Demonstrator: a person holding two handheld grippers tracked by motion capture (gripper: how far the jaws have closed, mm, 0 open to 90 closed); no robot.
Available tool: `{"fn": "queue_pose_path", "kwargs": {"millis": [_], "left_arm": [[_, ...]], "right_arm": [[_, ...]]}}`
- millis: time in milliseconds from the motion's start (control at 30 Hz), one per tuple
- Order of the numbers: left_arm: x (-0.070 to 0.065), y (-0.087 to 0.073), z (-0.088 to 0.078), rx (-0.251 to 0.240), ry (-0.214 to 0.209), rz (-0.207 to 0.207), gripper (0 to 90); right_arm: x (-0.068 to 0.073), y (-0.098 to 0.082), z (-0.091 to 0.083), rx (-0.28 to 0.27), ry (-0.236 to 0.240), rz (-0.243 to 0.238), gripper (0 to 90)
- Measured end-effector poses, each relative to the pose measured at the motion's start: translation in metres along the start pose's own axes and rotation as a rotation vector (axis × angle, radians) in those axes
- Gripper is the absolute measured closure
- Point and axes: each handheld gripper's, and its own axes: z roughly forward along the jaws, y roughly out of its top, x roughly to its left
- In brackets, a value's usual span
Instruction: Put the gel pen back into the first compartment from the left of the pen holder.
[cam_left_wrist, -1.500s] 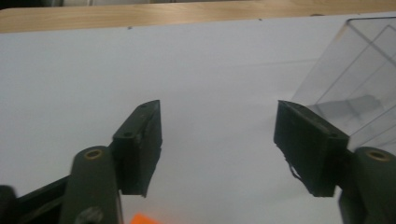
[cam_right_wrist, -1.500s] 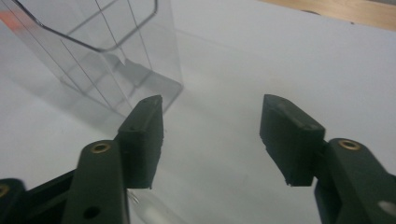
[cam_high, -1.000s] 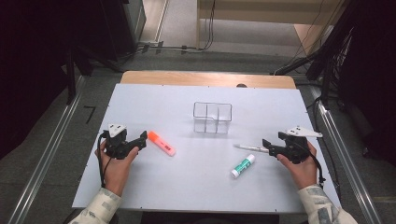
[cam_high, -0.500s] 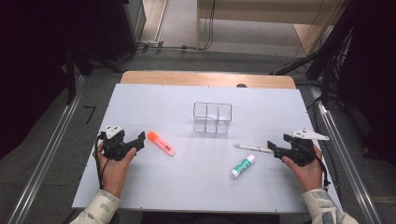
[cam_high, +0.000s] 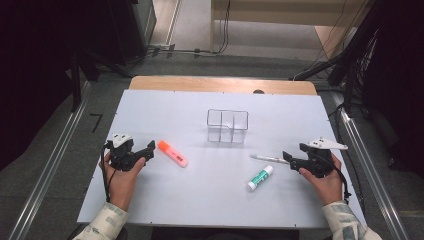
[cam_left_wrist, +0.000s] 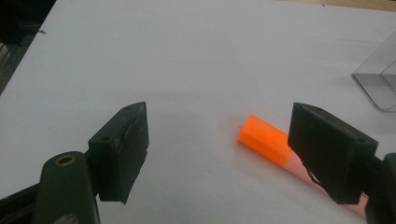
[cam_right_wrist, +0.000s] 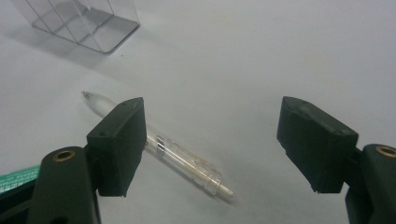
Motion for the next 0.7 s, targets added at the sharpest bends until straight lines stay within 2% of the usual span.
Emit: {"fn": "queue_pose_path", "kwargs": {"millis": [367, 700], "left_arm": [[0.000, 0.000, 0.001, 0.001, -0.001, -0.003, 21.4], [-0.001, -0.001, 0.002, 0.006, -0.004, -0.006, 21.4]], "right_arm": [[0.007, 0.003, 0.010, 0.016, 0.026, -0.023, 24.5], [0.018, 0.007, 0.027, 0.056, 0.087, -0.059, 31.8]]}}
